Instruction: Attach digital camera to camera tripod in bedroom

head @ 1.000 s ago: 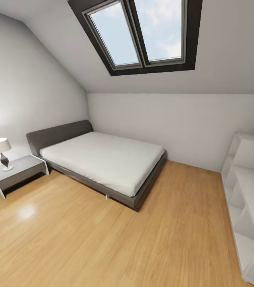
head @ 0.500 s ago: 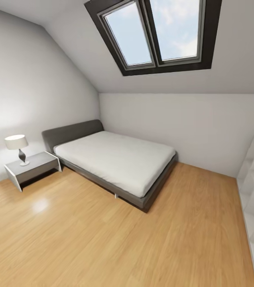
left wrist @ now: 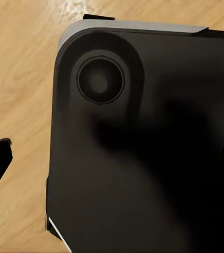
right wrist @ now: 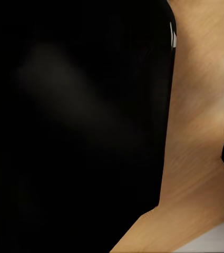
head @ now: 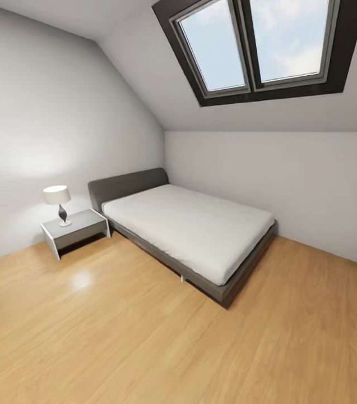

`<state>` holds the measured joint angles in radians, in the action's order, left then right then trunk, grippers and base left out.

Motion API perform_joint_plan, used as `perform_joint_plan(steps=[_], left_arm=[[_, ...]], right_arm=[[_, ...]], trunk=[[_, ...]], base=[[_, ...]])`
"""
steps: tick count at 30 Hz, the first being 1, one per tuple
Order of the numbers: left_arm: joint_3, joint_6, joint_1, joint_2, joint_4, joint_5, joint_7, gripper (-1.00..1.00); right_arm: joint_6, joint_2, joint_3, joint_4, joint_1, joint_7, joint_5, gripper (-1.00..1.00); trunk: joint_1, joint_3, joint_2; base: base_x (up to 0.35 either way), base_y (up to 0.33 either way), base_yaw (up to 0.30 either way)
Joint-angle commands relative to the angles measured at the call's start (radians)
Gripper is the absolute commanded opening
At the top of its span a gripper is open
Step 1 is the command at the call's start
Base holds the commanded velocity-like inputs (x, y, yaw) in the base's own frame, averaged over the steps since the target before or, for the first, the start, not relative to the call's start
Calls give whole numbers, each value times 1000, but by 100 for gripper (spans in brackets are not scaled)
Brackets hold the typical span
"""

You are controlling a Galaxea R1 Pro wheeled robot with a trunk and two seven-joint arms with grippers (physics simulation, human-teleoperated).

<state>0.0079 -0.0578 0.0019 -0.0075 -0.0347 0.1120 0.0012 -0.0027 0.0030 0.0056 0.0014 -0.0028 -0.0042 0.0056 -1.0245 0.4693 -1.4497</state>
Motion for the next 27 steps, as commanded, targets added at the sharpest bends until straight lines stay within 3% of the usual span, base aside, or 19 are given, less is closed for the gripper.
perform_joint_plan(steps=[1,15,27], left_arm=[[0,-1,0,0,-1,10,1,100],[0,0,0,0,-1,12,6,100],[0,2,0,0,-1,13,7,100]], right_arm=[[0,0,0,0,0,0,1,100],[-1,0,0,0,0,-1,1,100],[-2,-3,0,0,0,-1,0,100]], trunk=[[-1,1,0],[-1,1,0],[-1,1,0]], base=[[303,0,275],[318,0,272],[322,0,41]])
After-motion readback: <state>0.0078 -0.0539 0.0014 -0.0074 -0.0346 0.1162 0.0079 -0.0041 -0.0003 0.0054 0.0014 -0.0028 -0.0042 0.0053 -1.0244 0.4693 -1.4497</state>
